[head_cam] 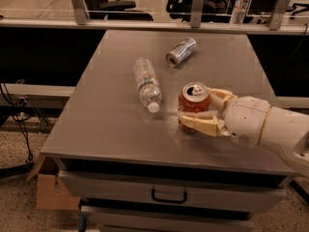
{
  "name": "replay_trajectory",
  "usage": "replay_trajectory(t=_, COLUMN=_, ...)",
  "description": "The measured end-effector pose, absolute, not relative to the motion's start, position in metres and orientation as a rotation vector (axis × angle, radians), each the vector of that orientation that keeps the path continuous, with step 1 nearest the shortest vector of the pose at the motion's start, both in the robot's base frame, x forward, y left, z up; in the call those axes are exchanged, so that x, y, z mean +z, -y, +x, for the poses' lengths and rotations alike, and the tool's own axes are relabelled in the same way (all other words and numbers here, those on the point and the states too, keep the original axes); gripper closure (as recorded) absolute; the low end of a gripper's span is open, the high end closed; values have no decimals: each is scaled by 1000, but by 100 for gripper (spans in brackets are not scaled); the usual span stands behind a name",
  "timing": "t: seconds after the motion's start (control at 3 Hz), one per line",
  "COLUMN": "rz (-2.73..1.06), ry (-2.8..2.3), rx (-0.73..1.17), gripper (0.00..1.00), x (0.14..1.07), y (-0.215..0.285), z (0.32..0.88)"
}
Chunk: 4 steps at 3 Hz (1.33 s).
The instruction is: Knock coke can over
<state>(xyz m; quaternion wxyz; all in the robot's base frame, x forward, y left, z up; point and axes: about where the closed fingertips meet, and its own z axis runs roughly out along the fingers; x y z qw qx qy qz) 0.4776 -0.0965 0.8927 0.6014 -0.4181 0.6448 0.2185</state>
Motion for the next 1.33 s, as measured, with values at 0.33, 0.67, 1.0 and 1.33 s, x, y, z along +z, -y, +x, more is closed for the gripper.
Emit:
replay_trajectory(t=0.33, rz=-1078, ry=-1355, rx=357, gripper=91, x=919, y=91, z=479)
replay_trajectory(t=0.67, rz=-1135, ry=-1301, rx=304, gripper=100, x=921, y=85, z=477)
replay_trajectory(t=1.0, rz=-1135, ry=-1301, rx=304, gripper=100, x=921, y=85, z=477)
replay_trajectory(t=1.33, rz=-1224, ry=-1252, rx=183, gripper=100, x=927, y=89, z=483)
